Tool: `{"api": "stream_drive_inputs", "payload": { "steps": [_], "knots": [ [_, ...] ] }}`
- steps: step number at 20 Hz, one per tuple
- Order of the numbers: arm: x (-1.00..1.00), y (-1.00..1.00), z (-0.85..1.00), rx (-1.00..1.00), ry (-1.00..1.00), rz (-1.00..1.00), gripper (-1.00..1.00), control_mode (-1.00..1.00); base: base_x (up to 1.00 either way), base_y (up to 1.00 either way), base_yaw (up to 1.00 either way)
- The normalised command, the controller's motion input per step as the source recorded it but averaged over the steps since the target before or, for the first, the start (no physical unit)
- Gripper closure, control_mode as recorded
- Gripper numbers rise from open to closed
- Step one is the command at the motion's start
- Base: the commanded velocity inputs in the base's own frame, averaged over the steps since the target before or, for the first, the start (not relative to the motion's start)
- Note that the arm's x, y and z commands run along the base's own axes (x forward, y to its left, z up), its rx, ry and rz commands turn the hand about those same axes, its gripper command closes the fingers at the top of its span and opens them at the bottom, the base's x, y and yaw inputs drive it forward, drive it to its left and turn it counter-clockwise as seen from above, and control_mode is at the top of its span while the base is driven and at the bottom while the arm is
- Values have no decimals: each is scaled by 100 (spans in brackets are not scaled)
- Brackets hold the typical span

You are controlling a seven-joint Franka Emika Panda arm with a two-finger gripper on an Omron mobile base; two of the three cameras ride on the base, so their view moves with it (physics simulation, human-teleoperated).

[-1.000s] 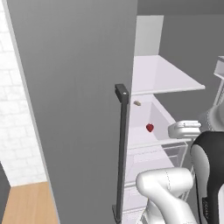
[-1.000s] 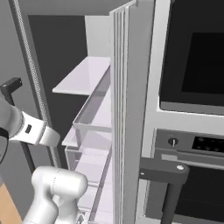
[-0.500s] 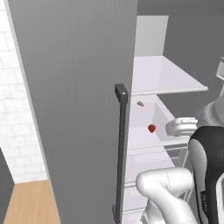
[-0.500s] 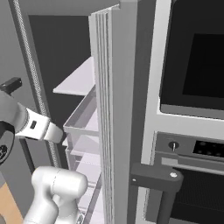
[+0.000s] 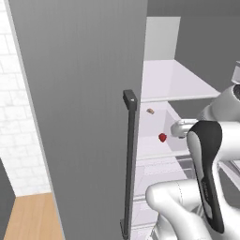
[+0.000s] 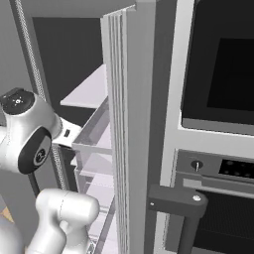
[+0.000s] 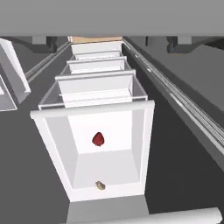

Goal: Take the strawberry from the fridge and place it on top of the pancake, located on the dining counter.

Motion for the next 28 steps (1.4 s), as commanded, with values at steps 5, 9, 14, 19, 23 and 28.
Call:
{"api": "stream_drive_inputs", "payload": {
  "steps": [5, 9, 14, 19, 23, 28],
  "knots": [
    [73, -7, -57, 0, -1, 0, -100, -100, 0, 0, 0],
    [89, -9, -32, 0, 5, 0, -100, -100, 0, 0, 0],
    [70, -12, -37, 0, 3, 0, -100, -100, 0, 0, 0],
    [51, -28, -30, 0, 0, 0, -100, -100, 0, 0, 0],
    [26, -13, -24, 0, 0, 0, -100, -100, 0, 0, 0],
    [27, -7, -37, 0, 2, 0, -100, -100, 0, 0, 0]
  ]
}}
